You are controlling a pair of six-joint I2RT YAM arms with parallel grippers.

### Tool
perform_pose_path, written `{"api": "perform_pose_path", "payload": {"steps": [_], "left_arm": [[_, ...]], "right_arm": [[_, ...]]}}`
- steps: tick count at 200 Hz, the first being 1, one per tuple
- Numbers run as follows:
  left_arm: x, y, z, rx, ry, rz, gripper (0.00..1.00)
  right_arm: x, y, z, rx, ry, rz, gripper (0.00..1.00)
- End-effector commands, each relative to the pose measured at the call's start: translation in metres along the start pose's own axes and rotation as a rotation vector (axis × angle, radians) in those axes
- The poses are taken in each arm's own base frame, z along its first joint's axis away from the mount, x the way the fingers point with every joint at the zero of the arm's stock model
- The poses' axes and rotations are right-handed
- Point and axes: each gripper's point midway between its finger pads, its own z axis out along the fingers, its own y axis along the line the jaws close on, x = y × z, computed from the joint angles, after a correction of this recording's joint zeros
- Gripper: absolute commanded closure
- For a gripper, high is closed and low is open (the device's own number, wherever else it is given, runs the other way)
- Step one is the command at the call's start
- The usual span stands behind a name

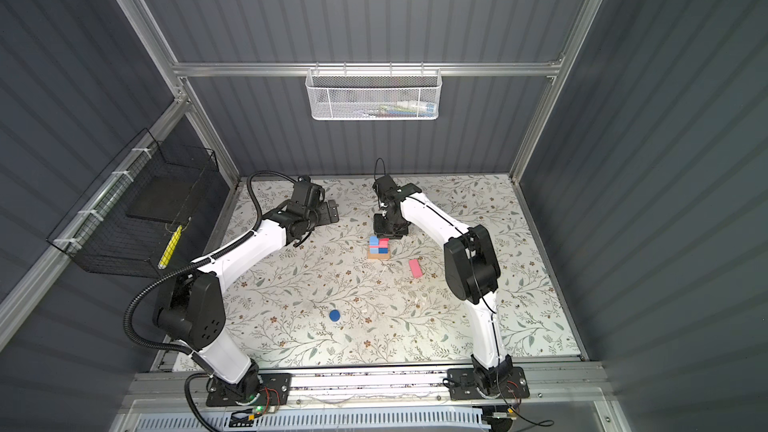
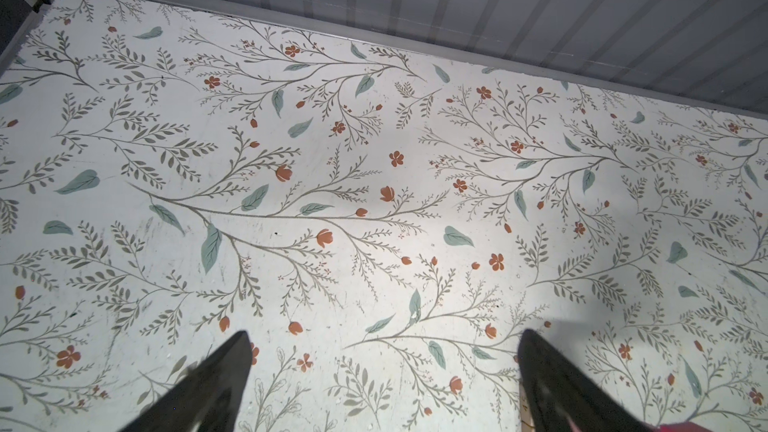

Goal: Build the wood block tower
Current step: 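Lift the magenta cube and carry it over the stack with the right gripper, then lower the magenta cube onto the stack with right gripper while left gripper approaches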

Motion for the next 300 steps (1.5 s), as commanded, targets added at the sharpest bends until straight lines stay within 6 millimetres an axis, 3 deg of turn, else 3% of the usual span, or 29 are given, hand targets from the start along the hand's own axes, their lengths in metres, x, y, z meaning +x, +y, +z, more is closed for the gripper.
{"api": "perform_pose_path", "payload": {"steps": [1, 236, 300], "left_arm": [[0.0032, 0.0056, 0.0007, -0.002, 0.008, -0.018, 0.0], [0.0037, 0.0062, 0.0025, 0.006, 0.012, -0.029, 0.0], [0.0032, 0.0069, 0.0018, 0.008, 0.011, -0.033, 0.0]], "right_arm": [[0.0009, 0.002, 0.0025, 0.002, 0.012, 0.007, 0.65], [0.0091, -0.0018, 0.0079, 0.009, 0.035, 0.017, 0.62], [0.0066, 0.0001, 0.0001, 0.004, 0.018, 0.018, 0.61]]}}
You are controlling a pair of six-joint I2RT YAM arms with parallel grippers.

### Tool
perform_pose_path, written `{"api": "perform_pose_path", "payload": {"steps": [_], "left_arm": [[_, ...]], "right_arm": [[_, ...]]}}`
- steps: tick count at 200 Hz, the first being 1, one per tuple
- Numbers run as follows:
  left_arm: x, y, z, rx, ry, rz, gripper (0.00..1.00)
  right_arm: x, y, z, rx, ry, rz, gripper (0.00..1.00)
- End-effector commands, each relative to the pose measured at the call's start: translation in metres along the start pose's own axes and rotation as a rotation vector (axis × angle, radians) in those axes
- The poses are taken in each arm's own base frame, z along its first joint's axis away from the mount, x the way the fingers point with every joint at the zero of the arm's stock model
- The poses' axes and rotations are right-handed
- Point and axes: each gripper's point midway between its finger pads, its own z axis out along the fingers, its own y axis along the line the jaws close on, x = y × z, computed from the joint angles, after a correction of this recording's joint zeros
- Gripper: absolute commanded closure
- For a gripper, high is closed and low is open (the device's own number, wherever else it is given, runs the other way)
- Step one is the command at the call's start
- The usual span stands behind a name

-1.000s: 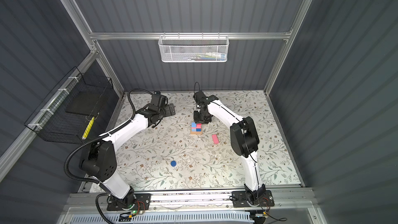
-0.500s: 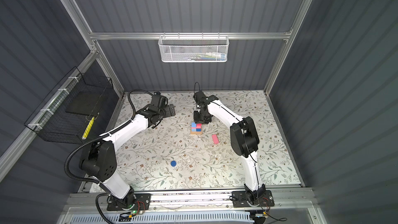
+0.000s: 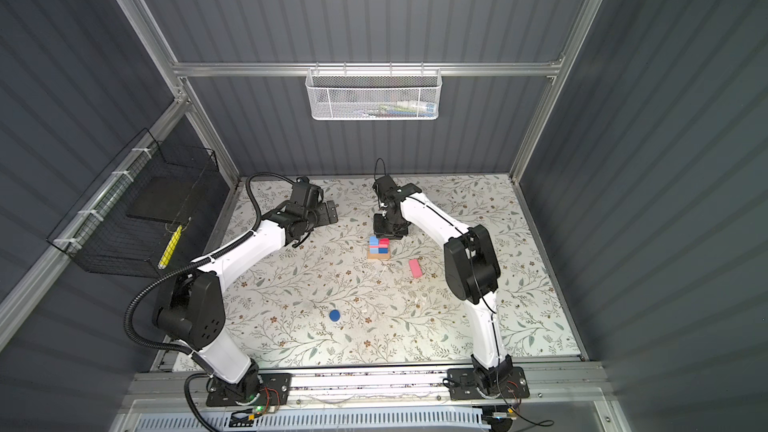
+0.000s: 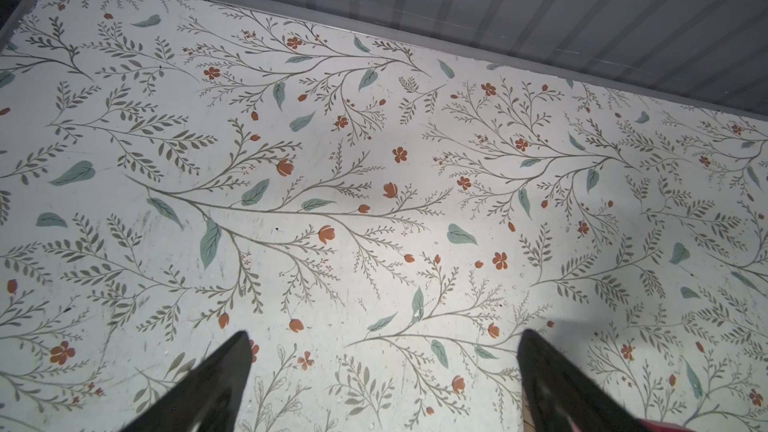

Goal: Build the wood block tower
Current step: 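Lower the magenta cube onto the stack with right gripper while left gripper approaches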

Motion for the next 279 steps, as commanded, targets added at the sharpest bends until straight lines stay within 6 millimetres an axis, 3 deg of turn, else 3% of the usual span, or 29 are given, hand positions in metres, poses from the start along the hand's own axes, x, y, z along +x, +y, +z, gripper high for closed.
{"api": "perform_pose_path", "payload": {"steps": [1, 76, 108, 139, 203, 279], "left_arm": [[0.0, 0.003, -0.001, 0.007, 0.003, -0.019, 0.0], [0.003, -0.003, 0.001, 0.034, 0.018, -0.032, 0.01], [0.006, -0.011, 0.002, 0.079, 0.043, -0.041, 0.09], [0.009, -0.029, 0.0, 0.174, 0.075, -0.04, 0.19], [0.027, -0.094, -0.008, 0.53, 0.236, -0.038, 0.29], [0.036, -0.109, -0.013, 0.624, 0.3, -0.051, 0.33]], "right_arm": [[0.006, -0.001, 0.0, 0.01, 0.013, 0.006, 0.61], [-0.006, 0.008, -0.044, -0.028, -0.096, 0.001, 0.58], [-0.01, 0.003, -0.055, -0.026, -0.153, -0.011, 0.54], [-0.013, -0.009, -0.052, -0.043, -0.181, 0.016, 0.53], [-0.021, -0.021, -0.035, -0.146, -0.204, 0.079, 0.57], [-0.017, -0.016, -0.016, -0.21, -0.172, 0.106, 0.57]]}}
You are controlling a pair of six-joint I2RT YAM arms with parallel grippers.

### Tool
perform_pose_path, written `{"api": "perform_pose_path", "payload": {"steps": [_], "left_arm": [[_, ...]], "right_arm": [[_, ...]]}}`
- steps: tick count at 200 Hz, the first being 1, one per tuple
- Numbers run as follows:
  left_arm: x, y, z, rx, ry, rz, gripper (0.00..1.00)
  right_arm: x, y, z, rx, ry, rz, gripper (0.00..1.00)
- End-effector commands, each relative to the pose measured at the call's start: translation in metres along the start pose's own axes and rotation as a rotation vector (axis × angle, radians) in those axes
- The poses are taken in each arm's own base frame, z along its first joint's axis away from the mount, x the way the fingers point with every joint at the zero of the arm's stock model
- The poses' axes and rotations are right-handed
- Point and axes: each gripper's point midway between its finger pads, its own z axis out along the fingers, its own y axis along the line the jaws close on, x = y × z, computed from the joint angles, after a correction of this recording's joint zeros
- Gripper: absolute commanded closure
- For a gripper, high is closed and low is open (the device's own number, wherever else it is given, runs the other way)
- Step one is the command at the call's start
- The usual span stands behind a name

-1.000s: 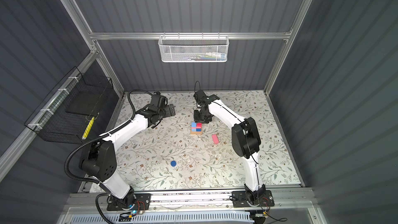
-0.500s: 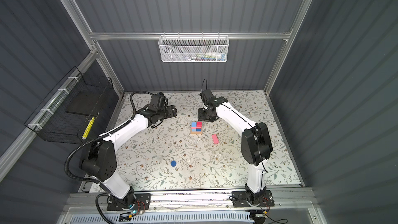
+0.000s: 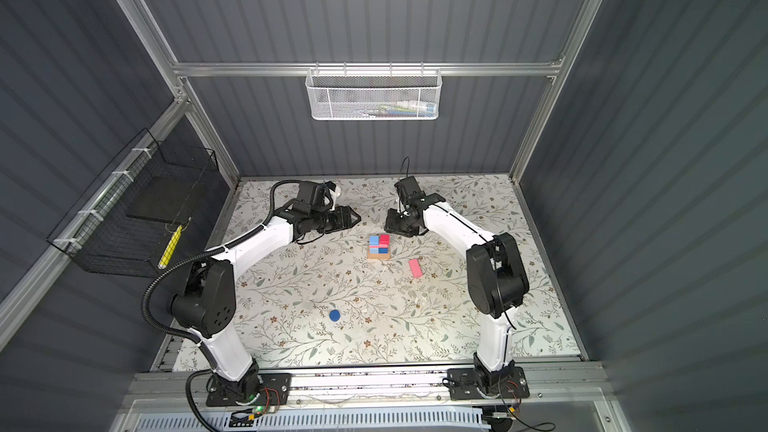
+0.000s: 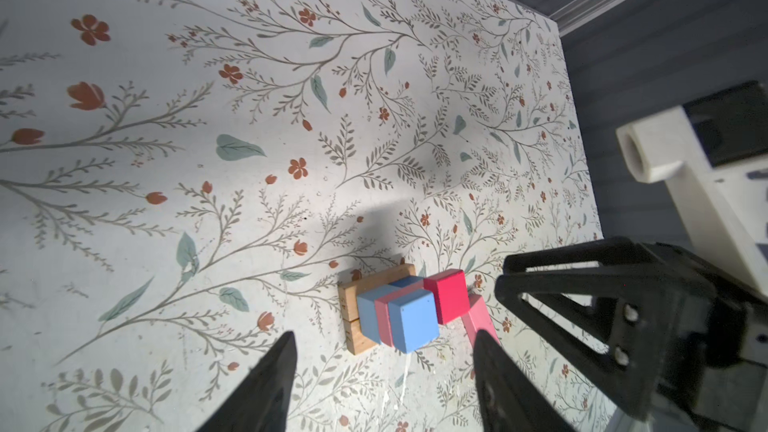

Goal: Build the wood block tower
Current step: 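Lower the magenta cube onto the stack with right gripper while left gripper approaches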

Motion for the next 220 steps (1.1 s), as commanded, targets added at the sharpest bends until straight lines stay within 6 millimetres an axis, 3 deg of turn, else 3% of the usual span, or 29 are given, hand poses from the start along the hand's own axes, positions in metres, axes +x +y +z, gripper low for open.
{"api": "perform_pose_path", "payload": {"steps": [1, 67, 74, 220], "left_arm": [[-0.007, -0.012, -0.002, 0.059, 0.011, -0.003, 0.33], [0.005, 0.0, 0.008, 0.026, 0.068, -0.011, 0.36], [-0.008, -0.008, 0.005, 0.032, 0.042, 0.004, 0.36], [-0.002, 0.001, 0.012, -0.01, 0.075, 0.008, 0.4]], "right_arm": [[0.002, 0.003, 0.008, -0.03, 0.011, 0.02, 0.57], [0.01, -0.003, 0.016, -0.017, 0.038, 0.044, 0.54], [0.011, -0.003, 0.017, -0.017, 0.04, 0.047, 0.54], [0.016, 0.0, 0.029, -0.031, 0.068, 0.064, 0.58]]}}
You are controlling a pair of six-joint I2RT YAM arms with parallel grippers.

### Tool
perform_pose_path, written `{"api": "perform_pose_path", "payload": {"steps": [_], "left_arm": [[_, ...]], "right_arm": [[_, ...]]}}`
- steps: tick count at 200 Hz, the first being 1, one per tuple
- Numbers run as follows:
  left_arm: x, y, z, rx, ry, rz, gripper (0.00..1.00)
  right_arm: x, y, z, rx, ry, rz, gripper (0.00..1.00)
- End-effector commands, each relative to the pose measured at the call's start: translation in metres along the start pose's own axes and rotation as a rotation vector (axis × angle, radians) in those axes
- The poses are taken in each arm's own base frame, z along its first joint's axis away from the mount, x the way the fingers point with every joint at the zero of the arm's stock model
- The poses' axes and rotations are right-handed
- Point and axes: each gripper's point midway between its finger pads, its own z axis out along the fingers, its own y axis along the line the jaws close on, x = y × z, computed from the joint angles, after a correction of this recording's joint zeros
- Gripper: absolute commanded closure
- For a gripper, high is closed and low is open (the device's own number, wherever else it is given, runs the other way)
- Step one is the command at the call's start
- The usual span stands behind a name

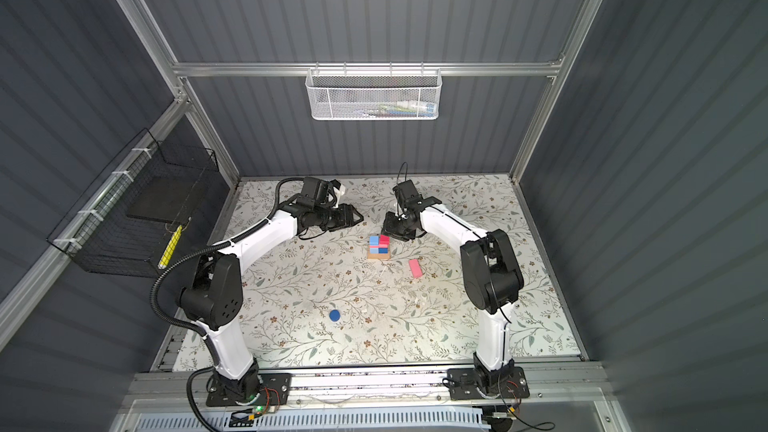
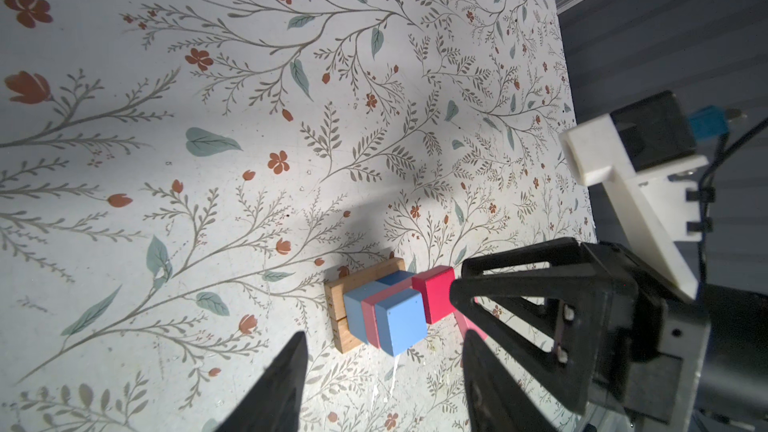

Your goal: Build the wood block tower

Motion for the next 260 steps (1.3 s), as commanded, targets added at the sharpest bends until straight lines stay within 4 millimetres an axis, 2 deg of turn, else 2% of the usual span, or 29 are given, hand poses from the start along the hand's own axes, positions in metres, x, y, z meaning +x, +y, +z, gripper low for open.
{"api": "perform_pose_path", "payload": {"steps": [1, 260], "left_arm": [[-0.0018, 0.0037, 0.0018, -0.017, 0.014, 0.01, 0.4], [0.0, 0.0066, 0.0056, -0.025, 0.027, 0.006, 0.41]], "right_arm": [[0.006, -0.0018, 0.0083, 0.002, 0.022, 0.008, 0.59], [0.0152, 0.0015, 0.0162, 0.001, 0.05, 0.013, 0.61]]}}
